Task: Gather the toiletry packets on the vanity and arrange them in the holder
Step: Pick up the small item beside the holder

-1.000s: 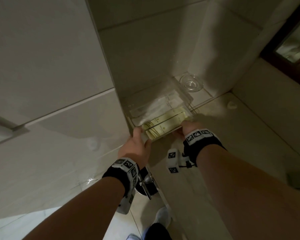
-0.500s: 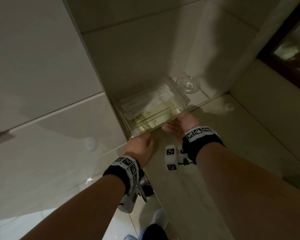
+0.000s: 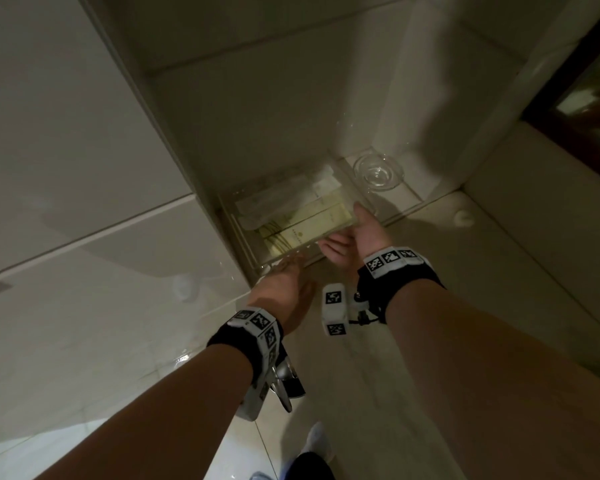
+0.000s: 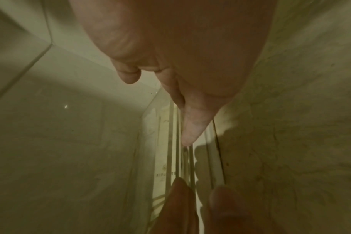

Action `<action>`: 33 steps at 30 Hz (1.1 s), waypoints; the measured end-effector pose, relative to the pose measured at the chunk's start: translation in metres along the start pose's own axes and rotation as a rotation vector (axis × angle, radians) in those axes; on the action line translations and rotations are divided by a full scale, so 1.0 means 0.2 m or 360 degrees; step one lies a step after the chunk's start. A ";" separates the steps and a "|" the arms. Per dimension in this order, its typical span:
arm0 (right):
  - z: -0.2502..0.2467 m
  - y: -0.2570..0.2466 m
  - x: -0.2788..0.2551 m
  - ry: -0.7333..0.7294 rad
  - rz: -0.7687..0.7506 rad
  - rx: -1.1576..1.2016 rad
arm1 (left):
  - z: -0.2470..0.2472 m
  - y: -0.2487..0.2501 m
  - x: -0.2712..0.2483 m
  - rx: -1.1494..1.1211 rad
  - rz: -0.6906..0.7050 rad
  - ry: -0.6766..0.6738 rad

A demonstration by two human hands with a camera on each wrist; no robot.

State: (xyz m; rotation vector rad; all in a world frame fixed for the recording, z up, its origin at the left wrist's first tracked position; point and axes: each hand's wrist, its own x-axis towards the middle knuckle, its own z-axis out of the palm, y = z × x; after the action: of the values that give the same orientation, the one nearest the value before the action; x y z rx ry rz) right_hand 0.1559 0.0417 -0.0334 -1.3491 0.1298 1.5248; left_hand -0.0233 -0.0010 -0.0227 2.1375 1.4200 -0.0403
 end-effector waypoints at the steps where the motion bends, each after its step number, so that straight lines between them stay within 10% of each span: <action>1: 0.00 0.00 0.00 -0.0011 -0.0001 0.0022 | 0.00 0.01 0.00 -0.0008 -0.0014 -0.0004; 10: -0.19 -0.12 -0.08 -0.0141 -0.0108 -0.0017 | -0.06 0.29 0.11 -0.0172 0.0044 0.0016; 22: -0.98 -0.59 -0.23 0.0501 -0.0362 0.0141 | 0.11 1.06 0.46 -0.1651 -0.0429 -0.0311; 33: -1.21 -0.79 -0.11 0.0647 -0.0330 0.0297 | 0.25 1.37 0.80 -0.1773 -0.0619 -0.0570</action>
State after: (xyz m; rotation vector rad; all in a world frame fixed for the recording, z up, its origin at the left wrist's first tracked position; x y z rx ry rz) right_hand 0.4273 -0.0605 -0.0204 -1.4564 0.3666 1.0268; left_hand 0.2946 0.0342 0.0040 0.8881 1.1843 0.1735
